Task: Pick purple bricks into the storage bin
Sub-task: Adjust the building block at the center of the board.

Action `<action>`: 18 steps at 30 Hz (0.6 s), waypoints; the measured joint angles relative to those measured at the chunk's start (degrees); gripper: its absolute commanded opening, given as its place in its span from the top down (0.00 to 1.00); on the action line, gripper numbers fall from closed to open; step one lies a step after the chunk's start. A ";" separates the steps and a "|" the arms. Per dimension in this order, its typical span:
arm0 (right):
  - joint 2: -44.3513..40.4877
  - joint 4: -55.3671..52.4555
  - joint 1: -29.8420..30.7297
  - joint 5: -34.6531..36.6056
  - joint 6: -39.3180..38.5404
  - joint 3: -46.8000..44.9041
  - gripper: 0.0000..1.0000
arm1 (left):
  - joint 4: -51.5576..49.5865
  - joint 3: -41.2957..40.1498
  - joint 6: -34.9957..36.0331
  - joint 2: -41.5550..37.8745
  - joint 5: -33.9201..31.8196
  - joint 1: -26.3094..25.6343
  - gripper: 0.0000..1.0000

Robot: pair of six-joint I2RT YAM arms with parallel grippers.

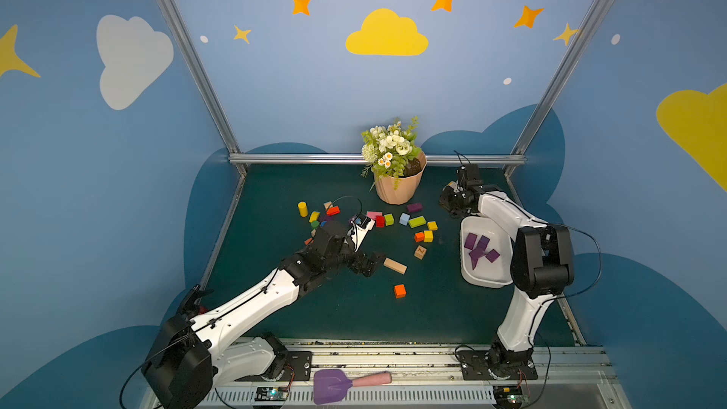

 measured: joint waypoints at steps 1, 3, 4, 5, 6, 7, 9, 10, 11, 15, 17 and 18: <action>1.44 0.28 -0.07 -0.90 0.85 1.07 0.84 | -0.02 0.00 0.07 0.00 -0.28 0.00 0.00; 3.93 1.05 -0.17 -2.25 2.47 2.93 0.88 | -0.04 0.00 0.11 0.00 -0.70 0.00 0.00; 5.03 1.42 -0.17 -2.89 3.34 3.67 0.90 | -0.04 0.00 0.13 0.00 -0.83 0.00 0.00; 6.05 1.70 -0.17 -3.50 4.02 4.39 0.91 | -0.04 0.00 0.13 0.00 -1.01 0.02 0.00; 6.84 1.95 -0.17 -3.96 4.72 4.90 0.93 | -0.07 0.00 0.13 0.00 -1.11 0.02 0.00; 7.63 2.16 -0.17 -4.42 5.35 5.42 0.96 | -0.07 0.00 0.15 0.00 -1.22 0.02 0.00; 8.74 2.62 -0.15 -5.18 6.58 6.01 1.00 | -0.07 0.00 0.20 0.00 -1.36 0.04 0.00; 9.27 3.04 -0.15 -5.57 7.48 6.25 1.00 | -0.07 0.00 0.24 0.00 -1.44 0.04 0.00; 9.73 3.43 -0.15 -5.81 7.89 6.40 1.00 | -0.07 0.00 0.28 0.00 -1.51 0.04 0.00; 11.58 4.07 0.00 -6.56 9.70 7.78 1.00 | -0.07 0.00 0.28 -0.02 -1.88 0.11 0.00; 12.46 4.61 0.13 -6.80 10.60 8.31 1.00 | -0.04 0.00 0.28 -0.04 -2.27 0.17 0.00; 12.74 4.85 0.13 -6.91 11.08 8.33 1.00 | -0.04 0.00 0.31 -0.09 -2.45 0.22 0.00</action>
